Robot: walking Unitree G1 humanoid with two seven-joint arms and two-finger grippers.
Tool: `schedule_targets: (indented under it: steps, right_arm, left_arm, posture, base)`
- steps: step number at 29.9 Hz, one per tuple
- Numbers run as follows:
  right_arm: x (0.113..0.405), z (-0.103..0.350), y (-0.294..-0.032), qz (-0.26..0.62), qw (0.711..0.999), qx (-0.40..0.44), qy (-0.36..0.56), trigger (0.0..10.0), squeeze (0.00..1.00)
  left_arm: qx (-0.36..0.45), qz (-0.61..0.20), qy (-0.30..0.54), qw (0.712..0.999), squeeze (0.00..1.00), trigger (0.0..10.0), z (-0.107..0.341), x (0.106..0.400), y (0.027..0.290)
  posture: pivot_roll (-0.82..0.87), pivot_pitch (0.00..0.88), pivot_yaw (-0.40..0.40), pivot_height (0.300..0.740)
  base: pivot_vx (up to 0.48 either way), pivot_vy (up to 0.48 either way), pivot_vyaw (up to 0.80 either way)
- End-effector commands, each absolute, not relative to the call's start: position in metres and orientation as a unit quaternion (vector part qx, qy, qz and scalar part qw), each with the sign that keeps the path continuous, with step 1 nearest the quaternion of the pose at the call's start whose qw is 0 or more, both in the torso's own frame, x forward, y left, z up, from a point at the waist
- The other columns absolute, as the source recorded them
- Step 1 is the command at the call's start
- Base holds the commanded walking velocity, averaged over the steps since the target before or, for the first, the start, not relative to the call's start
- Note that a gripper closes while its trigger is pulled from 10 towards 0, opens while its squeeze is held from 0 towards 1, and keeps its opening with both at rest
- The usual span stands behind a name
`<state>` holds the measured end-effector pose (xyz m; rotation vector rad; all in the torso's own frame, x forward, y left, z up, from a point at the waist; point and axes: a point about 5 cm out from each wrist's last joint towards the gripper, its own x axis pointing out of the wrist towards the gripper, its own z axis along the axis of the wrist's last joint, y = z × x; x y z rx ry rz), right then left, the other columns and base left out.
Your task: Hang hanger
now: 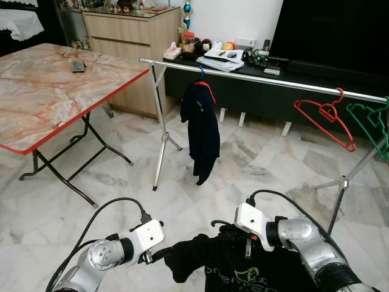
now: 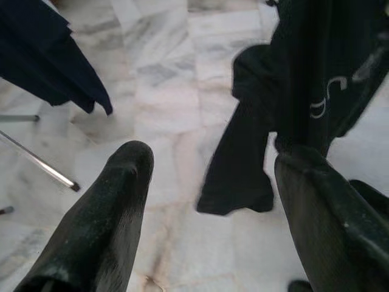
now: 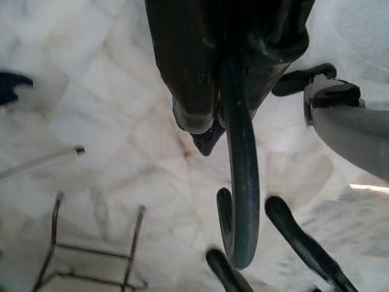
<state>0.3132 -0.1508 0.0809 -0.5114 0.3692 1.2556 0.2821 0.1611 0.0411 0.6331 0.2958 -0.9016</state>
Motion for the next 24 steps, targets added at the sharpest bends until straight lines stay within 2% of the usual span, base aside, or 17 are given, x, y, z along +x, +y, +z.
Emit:
schedule_targets:
  steps: [1, 5, 11, 20, 24]
  right_arm:
    - [0.316, 0.097, -0.147, 0.594, 0.754, -0.243, 0.137, 10.0, 0.00]
    - [0.315, 0.119, -0.140, 0.619, 0.745, -0.231, 0.095, 10.0, 0.00]
    - [0.307, 0.125, -0.136, 0.644, 0.722, -0.236, 0.087, 10.0, 0.00]
    - [0.304, 0.138, -0.135, 0.650, 0.716, -0.243, 0.073, 10.0, 0.00]
    - [0.304, 0.144, -0.133, 0.650, 0.717, -0.243, 0.063, 10.0, 0.00]
  left_arm:
    - [0.307, -0.429, 0.145, 0.837, 0.00, 10.0, 0.044, 0.285, 0.164]
    - [0.293, -0.418, 0.155, 0.846, 0.00, 10.0, 0.045, 0.289, 0.168]
    - [0.291, -0.411, 0.162, 0.849, 0.00, 10.0, 0.047, 0.293, 0.169]
    - [0.284, -0.422, 0.206, 0.836, 0.00, 10.0, 0.041, 0.291, 0.178]
    - [0.257, -0.438, 0.229, 0.831, 0.00, 10.0, 0.037, 0.287, 0.178]
  posture:
    - [0.12, 0.000, -0.058, 0.740]
    - [0.11, 0.000, -0.055, 0.740]
    - [0.11, 0.000, -0.052, 0.740]
    - [0.11, 0.000, -0.048, 0.740]
    - [0.10, 0.000, -0.047, 0.740]
  base:
    - [0.000, 0.000, 0.00]
    - [0.000, 0.000, 0.00]
    - [0.000, 0.000, 0.00]
    - [0.000, 0.000, 0.00]
    - [0.000, 0.000, 0.00]
